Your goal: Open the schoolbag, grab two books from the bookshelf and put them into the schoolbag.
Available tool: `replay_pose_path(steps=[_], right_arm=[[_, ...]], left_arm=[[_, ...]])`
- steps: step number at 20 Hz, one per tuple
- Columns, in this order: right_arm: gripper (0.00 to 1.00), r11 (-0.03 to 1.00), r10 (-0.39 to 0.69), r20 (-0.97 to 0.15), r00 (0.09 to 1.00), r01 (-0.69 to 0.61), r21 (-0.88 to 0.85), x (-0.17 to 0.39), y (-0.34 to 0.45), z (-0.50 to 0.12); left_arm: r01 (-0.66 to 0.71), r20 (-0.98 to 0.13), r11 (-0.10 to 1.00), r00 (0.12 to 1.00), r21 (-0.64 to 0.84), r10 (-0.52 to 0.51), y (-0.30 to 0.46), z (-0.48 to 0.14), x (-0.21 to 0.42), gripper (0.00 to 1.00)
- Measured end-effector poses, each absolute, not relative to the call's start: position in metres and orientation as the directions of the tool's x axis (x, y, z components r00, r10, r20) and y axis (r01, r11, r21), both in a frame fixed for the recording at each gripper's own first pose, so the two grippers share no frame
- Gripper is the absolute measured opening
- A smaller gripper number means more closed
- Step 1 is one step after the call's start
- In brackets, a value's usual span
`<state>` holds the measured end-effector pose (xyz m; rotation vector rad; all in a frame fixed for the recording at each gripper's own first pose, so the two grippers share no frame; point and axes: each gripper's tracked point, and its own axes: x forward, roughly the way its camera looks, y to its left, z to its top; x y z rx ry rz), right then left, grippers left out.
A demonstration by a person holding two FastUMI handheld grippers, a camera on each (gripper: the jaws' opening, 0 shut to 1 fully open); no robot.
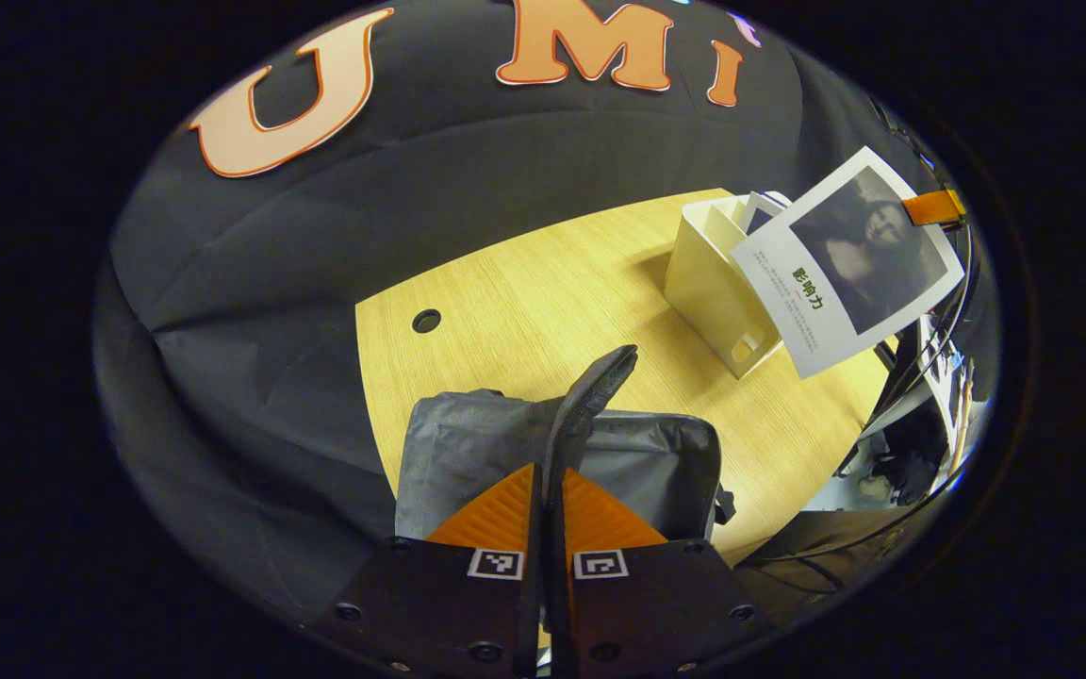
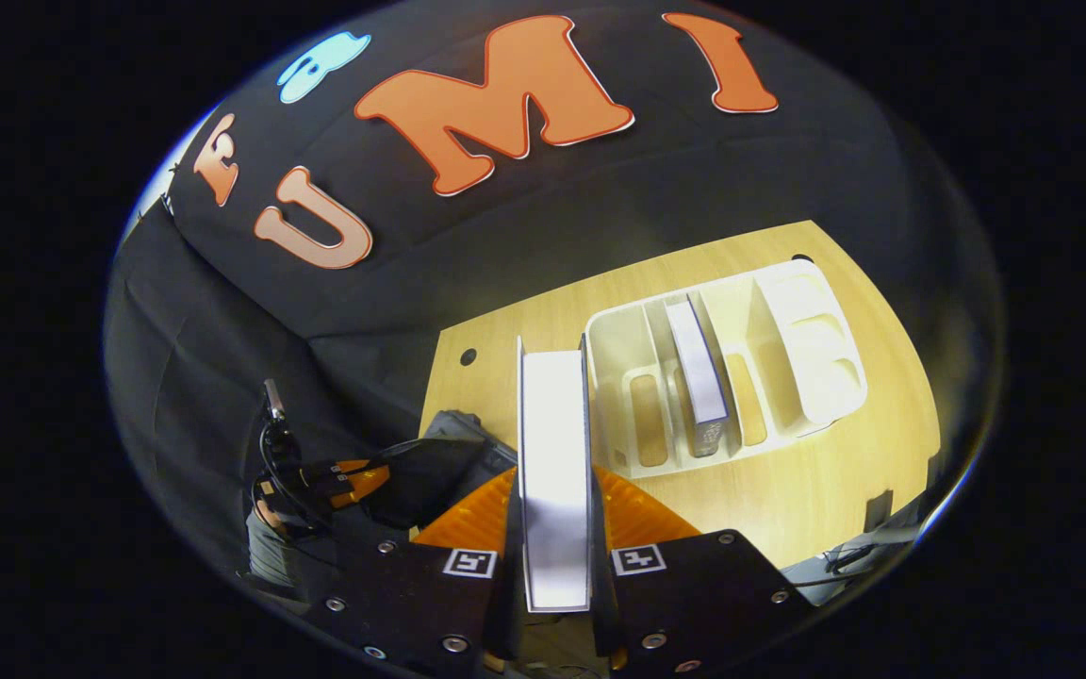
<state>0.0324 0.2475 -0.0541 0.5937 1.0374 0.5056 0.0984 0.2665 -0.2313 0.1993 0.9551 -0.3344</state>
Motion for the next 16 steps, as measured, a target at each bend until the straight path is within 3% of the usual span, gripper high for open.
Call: replay_pose_path(steps=[5,8,10,11,14,15,16], right_arm=[[0.30,0.668,0.717,-0.590,0.372,-0.123,0.734,0.010,0.282,-0.063],[0.30,0.642,0.744,-0.574,0.341,-0.129,0.756,0.006,0.305,-0.070],[0.30,0.624,0.761,-0.561,0.326,-0.134,0.770,0.003,0.319,-0.076],[0.30,0.614,0.771,-0.555,0.313,-0.131,0.779,-0.001,0.327,-0.080],[0.30,0.583,0.795,-0.541,0.276,-0.100,0.806,-0.010,0.349,-0.097],[0.30,0.576,0.800,-0.538,0.265,-0.087,0.813,-0.013,0.357,-0.103],[0.30,0.567,0.805,-0.534,0.257,-0.072,0.821,-0.014,0.363,-0.109]], left_arm=[[0.343,-0.813,0.939,0.549,0.007,-0.194,0.265,-0.229,0.091,0.10],[0.330,-0.801,0.943,0.573,0.036,-0.170,0.271,-0.223,0.092,0.01],[0.311,-0.794,0.950,0.586,0.038,-0.160,0.271,-0.218,0.091,0.10],[0.295,-0.793,0.955,0.587,0.025,-0.160,0.270,-0.218,0.092,0.05],[0.259,-0.785,0.966,0.599,-0.001,-0.161,0.273,-0.224,0.083,0.05],[0.254,-0.783,0.967,0.601,-0.002,-0.159,0.274,-0.224,0.082,0.10],[0.247,-0.780,0.969,0.607,0.002,-0.152,0.276,-0.222,0.081,0.05]])
